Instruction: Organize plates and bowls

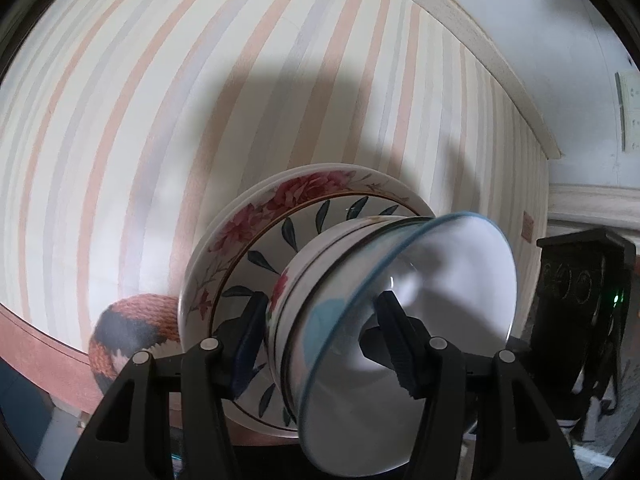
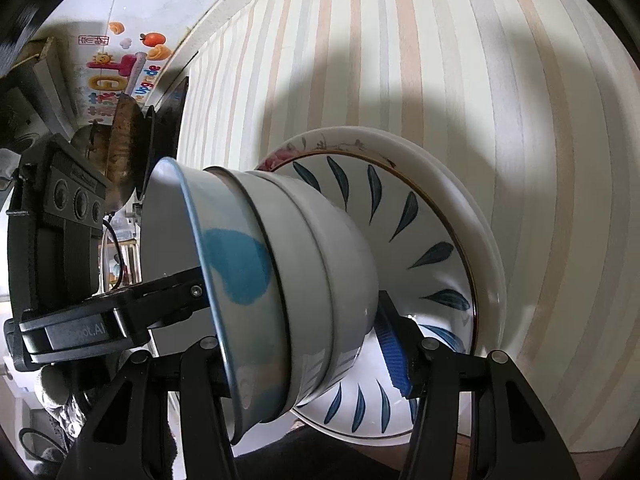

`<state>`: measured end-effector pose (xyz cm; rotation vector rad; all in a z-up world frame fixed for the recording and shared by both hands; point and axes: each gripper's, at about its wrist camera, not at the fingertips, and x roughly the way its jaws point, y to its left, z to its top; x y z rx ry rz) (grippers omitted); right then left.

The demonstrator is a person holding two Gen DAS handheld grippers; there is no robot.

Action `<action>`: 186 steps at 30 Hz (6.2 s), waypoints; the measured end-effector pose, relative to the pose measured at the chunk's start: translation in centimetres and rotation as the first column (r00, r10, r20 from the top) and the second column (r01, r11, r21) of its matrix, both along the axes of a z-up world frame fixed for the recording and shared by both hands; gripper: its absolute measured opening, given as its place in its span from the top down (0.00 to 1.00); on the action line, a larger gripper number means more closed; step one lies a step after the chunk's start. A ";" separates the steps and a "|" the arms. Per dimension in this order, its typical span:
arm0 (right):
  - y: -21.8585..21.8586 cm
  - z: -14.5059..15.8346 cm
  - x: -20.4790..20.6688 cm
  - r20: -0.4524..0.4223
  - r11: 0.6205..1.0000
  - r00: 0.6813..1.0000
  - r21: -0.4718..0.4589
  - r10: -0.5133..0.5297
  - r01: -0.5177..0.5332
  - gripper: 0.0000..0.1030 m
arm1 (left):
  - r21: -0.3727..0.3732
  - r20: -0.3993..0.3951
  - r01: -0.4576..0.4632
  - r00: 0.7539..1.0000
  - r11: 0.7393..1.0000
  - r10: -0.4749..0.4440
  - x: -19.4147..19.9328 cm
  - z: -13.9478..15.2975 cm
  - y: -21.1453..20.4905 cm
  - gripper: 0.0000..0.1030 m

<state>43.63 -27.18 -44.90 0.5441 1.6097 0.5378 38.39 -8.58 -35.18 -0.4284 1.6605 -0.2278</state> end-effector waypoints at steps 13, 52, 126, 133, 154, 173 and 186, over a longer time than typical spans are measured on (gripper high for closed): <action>0.2 3.1 -0.4 0.079 0.993 0.997 -0.120 0.015 -0.006 0.45 | 0.148 0.088 0.034 0.995 0.988 -0.047 -1.6 3.1 0.3 0.48; 1.4 29.2 -20.7 0.671 0.829 0.740 -0.388 -0.046 0.403 0.07 | 0.332 0.673 -0.063 0.715 0.941 -0.190 -18.6 23.8 2.5 0.11; 3.6 39.4 -56.0 0.835 0.792 0.551 -0.348 0.017 0.503 0.05 | 0.338 0.789 -0.198 0.593 0.920 -0.162 -47.7 31.0 5.1 0.11; 3.6 39.5 -56.1 0.837 0.787 0.547 -0.347 0.014 0.510 0.05 | 0.335 0.787 -0.199 0.596 0.921 -0.158 -47.9 31.0 5.0 0.11; 4.4 39.4 -56.1 0.836 0.778 0.549 -0.354 0.014 0.519 0.05 | 0.330 0.788 -0.206 0.597 0.921 -0.149 -47.7 31.1 4.6 0.11; 4.3 39.7 -56.5 0.845 0.779 0.535 -0.342 0.009 0.526 0.05 | 0.329 0.794 -0.217 0.590 0.919 -0.146 -48.3 31.3 4.4 0.11; 4.4 39.5 -57.0 0.842 0.774 0.539 -0.351 0.015 0.527 0.05 | 0.325 0.797 -0.216 0.587 0.921 -0.144 -48.3 31.2 4.5 0.11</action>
